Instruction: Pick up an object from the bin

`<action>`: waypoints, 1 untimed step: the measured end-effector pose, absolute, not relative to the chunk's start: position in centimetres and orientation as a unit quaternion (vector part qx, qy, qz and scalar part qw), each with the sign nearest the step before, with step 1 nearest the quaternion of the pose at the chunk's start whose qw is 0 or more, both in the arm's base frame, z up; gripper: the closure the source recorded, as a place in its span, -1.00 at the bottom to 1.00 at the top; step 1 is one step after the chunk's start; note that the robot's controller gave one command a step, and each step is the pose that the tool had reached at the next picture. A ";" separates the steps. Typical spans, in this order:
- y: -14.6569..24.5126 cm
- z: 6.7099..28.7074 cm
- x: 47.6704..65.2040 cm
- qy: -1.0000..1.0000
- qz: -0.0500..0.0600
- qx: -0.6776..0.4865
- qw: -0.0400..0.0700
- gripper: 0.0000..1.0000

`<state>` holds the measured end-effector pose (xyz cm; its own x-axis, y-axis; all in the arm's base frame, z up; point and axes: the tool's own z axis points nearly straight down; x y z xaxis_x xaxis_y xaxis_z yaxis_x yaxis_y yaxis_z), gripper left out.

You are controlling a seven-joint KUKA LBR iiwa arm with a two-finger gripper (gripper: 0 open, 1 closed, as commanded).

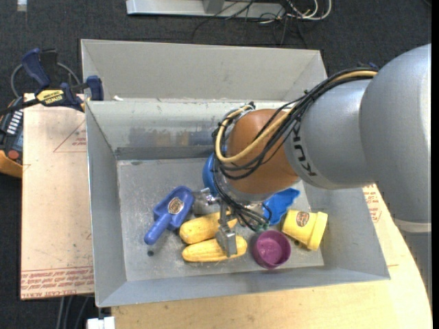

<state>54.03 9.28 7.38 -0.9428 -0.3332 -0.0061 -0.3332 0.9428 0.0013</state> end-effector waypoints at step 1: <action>7.4 10.0 48.1 0.988 0.003 -0.156 0.004 -1.00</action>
Offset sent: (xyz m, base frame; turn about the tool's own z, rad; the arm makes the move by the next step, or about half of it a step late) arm 0.0197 0.0670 -0.0038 0.1482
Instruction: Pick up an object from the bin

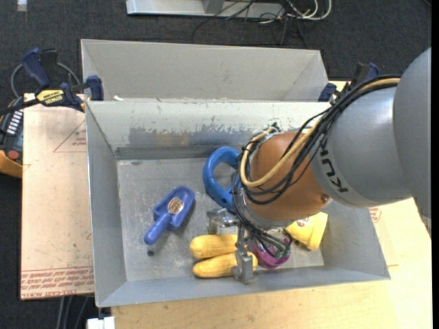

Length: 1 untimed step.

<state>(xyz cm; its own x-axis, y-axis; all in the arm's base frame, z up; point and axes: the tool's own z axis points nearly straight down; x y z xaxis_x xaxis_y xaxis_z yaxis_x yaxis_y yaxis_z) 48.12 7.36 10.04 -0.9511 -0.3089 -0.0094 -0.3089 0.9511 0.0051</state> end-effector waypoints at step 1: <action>16.2 7.4 56.3 0.995 0.003 -0.096 0.008 1.00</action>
Offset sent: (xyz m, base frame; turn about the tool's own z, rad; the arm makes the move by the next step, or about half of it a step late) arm 0.0000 0.0000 0.0000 0.0000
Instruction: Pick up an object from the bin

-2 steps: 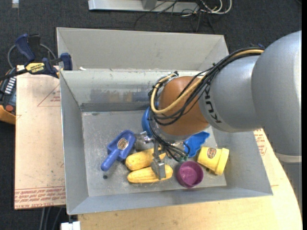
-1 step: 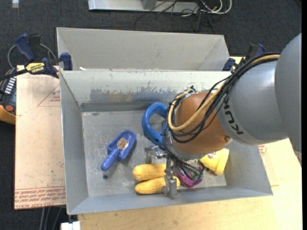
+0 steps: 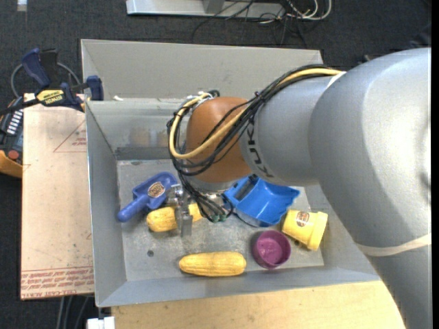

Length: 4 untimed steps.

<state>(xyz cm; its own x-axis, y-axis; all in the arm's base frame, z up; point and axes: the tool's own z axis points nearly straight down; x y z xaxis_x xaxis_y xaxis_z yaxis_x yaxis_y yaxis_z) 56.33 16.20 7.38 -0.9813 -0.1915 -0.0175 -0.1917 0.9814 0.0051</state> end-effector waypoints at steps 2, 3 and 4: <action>16.2 7.7 56.2 0.995 0.003 -0.096 0.007 1.00; 16.2 8.7 56.2 0.995 0.003 -0.096 0.006 1.00; 16.1 9.9 56.1 0.995 0.002 -0.096 0.004 1.00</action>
Offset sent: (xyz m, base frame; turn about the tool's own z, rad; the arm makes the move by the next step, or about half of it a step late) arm -0.0001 0.0001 0.0348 0.0000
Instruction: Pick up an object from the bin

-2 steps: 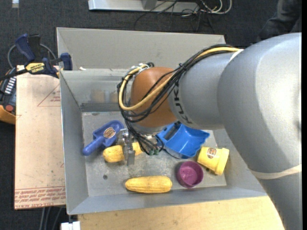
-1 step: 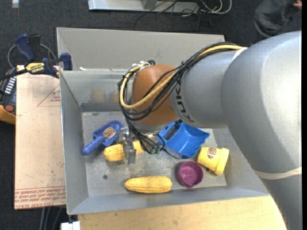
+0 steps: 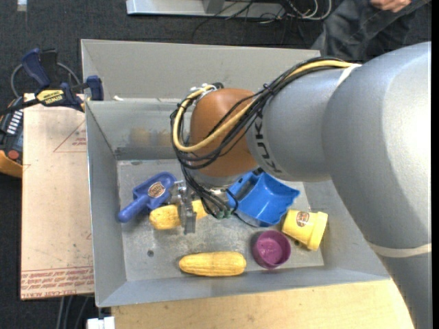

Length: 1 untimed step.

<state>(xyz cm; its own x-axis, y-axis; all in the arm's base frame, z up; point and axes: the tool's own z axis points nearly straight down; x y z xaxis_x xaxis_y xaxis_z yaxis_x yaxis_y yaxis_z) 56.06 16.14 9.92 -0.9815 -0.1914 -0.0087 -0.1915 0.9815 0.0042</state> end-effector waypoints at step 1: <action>16.1 12.1 56.0 0.995 0.002 -0.096 0.004 1.00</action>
Offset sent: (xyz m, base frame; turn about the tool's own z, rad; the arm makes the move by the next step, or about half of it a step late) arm 0.0000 0.0001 0.0995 0.0000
